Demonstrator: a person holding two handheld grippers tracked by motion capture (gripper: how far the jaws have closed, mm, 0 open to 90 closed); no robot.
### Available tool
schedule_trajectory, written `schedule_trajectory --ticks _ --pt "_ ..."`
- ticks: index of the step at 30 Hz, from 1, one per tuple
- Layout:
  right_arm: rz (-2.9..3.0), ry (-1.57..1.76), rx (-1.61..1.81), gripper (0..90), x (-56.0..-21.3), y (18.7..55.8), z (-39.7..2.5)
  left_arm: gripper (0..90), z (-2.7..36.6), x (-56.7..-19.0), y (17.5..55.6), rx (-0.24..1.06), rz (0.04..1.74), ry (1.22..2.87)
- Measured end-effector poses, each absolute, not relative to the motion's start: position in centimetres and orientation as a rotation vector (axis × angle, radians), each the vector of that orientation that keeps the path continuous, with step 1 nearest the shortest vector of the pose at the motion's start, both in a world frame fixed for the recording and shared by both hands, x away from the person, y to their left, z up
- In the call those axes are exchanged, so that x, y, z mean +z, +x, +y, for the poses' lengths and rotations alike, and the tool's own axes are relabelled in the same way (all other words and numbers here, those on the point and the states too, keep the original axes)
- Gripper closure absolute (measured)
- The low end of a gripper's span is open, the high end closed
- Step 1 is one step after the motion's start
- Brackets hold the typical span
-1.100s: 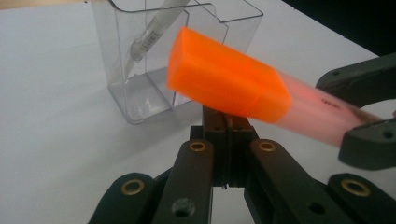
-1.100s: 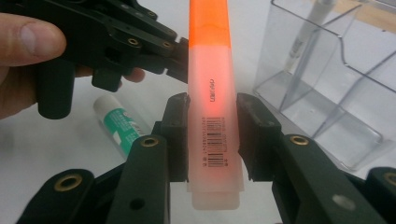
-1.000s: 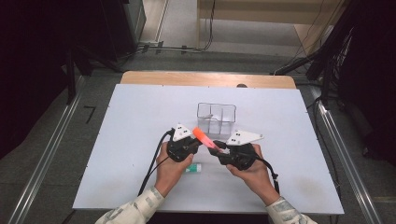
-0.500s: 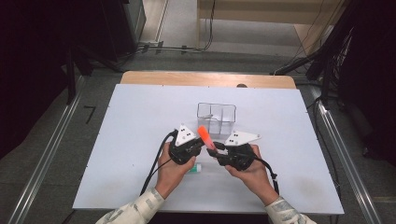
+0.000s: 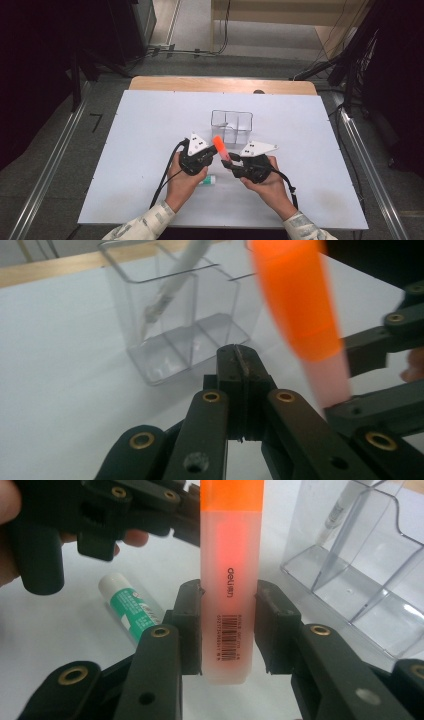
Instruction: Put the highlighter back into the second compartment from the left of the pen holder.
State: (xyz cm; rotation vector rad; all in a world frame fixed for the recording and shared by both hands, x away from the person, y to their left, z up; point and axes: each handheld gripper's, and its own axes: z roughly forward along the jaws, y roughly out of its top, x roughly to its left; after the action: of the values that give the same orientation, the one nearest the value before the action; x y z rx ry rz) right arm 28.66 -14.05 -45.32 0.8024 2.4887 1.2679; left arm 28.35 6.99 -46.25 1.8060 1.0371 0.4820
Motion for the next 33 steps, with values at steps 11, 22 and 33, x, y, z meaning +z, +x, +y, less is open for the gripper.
schedule_trajectory --ticks 11,22,33 --pt "2.449 0.872 1.296 64.7 -45.0 29.3 -15.6 72.2 11.7 -46.9 29.2 0.458 1.203 1.696" --pt "2.432 0.898 1.295 64.6 -45.0 29.6 -16.5 43.7 14.3 -47.5 29.1 0.568 1.312 1.648" --pt "2.405 0.928 1.301 64.6 -44.9 29.8 -17.2 20.4 15.9 -48.2 28.8 0.666 1.411 1.611"
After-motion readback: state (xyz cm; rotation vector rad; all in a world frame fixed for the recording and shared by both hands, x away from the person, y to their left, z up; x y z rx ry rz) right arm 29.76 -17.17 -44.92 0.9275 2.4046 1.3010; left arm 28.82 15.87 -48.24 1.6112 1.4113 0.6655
